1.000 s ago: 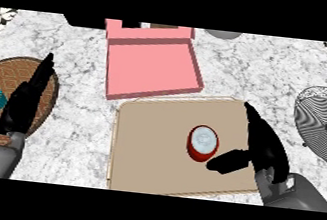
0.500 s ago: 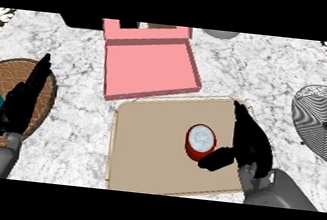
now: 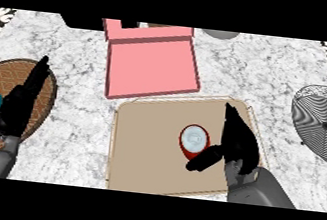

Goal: Pick the can from the tray and place it in the tiered basket

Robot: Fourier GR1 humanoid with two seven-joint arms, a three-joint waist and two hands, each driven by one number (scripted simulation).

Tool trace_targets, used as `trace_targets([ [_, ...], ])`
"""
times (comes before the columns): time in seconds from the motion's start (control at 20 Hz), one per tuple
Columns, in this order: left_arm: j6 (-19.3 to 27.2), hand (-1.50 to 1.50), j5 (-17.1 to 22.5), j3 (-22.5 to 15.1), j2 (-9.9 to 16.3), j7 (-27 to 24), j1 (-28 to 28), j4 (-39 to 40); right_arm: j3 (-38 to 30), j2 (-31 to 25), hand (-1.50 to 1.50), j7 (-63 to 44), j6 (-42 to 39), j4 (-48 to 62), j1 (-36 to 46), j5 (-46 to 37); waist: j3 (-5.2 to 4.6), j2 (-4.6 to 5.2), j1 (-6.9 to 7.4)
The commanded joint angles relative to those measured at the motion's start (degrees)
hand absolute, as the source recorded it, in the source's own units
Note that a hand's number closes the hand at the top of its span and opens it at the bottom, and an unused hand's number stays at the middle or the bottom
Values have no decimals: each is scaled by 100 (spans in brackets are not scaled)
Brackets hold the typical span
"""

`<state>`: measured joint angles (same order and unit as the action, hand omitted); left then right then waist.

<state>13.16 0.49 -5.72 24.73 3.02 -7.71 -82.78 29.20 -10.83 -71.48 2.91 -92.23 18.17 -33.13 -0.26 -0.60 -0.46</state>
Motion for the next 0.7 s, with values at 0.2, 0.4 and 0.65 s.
trace_targets([
  [0.2,-5,0,-49,95,-78,-48,-127,163,-262,613,-150,-1374,-473,30,-108,-596,15,42,-15],
  [0.4,-83,0,-67,78,-77,-70,-4,24,-383,1061,-150,-1374,-506,308,80,-779,18,50,62],
  [0.65,-87,0,-154,51,-147,109,-176,62,-567,1075,-150,-1191,-543,619,193,-594,22,60,64],
])
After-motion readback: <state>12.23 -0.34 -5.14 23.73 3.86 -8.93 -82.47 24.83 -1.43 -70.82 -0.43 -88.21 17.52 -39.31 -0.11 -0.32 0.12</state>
